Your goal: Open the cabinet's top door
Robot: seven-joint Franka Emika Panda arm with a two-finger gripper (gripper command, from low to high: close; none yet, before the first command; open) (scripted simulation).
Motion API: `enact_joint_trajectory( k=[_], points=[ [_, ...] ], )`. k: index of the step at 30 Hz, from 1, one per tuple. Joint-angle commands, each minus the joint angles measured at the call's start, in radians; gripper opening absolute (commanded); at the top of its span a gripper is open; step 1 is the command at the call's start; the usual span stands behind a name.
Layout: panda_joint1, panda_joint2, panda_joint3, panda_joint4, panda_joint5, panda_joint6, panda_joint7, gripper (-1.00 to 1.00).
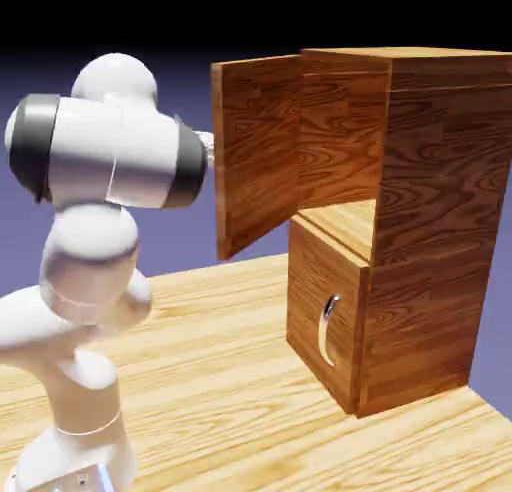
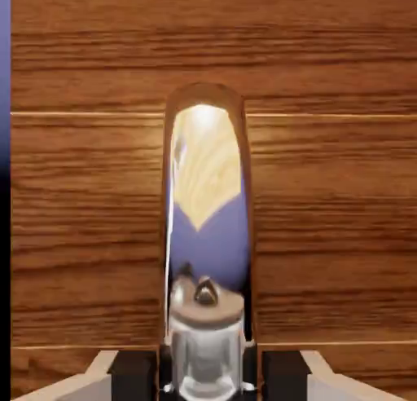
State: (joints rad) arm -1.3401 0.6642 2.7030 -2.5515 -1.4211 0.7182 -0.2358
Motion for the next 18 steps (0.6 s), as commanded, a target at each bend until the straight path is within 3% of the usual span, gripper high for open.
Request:
enact_joint_trajectory(
  k=[1, 18],
  points=[
    [0.004, -0.036, -0.005, 0.028, 0.029, -0.007, 0.02, -1.0],
    [-0.026, -0.652, -0.117, 0.584, 0.451, -0.098, 0.157, -1.0]
  ],
)
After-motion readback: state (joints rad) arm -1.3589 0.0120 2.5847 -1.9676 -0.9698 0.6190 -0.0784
